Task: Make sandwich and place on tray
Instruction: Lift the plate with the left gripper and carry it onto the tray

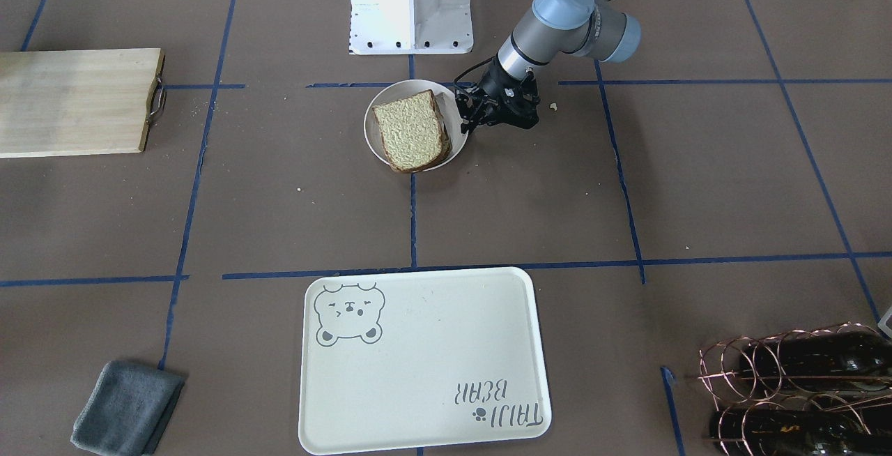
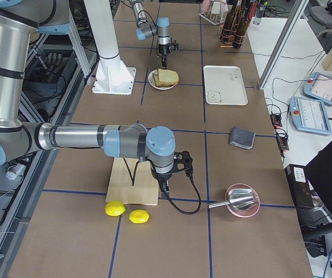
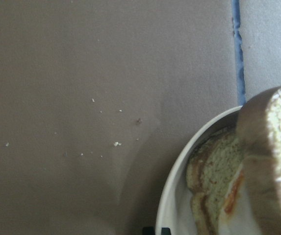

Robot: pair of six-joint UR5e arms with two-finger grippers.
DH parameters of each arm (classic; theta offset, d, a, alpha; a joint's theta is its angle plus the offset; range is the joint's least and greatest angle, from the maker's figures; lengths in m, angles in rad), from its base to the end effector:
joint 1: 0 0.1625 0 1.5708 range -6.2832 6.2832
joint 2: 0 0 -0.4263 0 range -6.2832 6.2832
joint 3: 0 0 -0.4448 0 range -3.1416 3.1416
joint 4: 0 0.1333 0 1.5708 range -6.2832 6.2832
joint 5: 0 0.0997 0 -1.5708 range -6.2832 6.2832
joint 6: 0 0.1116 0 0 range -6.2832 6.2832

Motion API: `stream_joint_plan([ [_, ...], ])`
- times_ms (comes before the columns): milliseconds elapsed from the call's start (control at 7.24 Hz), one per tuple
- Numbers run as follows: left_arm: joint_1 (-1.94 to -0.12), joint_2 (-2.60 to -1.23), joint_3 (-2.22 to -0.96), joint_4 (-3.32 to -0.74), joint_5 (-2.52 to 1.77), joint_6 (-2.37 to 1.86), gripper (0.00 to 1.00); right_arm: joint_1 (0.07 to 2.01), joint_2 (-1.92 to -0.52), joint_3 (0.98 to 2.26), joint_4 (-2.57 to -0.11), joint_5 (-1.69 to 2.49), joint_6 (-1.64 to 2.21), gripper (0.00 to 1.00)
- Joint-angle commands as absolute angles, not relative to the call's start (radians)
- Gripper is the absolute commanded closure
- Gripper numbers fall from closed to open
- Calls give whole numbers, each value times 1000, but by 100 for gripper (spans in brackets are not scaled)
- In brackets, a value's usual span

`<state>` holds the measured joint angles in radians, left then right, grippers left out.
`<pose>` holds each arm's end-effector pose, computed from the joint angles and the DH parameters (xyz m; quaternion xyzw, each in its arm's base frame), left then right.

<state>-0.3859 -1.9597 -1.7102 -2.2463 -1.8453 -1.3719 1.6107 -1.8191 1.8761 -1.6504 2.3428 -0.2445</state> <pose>0.5929 -0.3521 0.2782 0.0537 0.5696 0.0009 0.8202 0.0728 -0.4346 0.6326 0.0430 -0.3741 -0.0904 0.9220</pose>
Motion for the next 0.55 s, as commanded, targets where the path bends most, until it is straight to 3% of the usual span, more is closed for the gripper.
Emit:
stream_joint_plan([
  [0, -446, -1959, -1712, -2244, -1853, -1365, 100, 1611, -1816, 1873, -1651, 2342, -244, 0],
  [414, -613, -2003, -1701, -2244, -1922, -1373, 100, 1611, -1816, 1873, -1651, 2344, -244, 0],
])
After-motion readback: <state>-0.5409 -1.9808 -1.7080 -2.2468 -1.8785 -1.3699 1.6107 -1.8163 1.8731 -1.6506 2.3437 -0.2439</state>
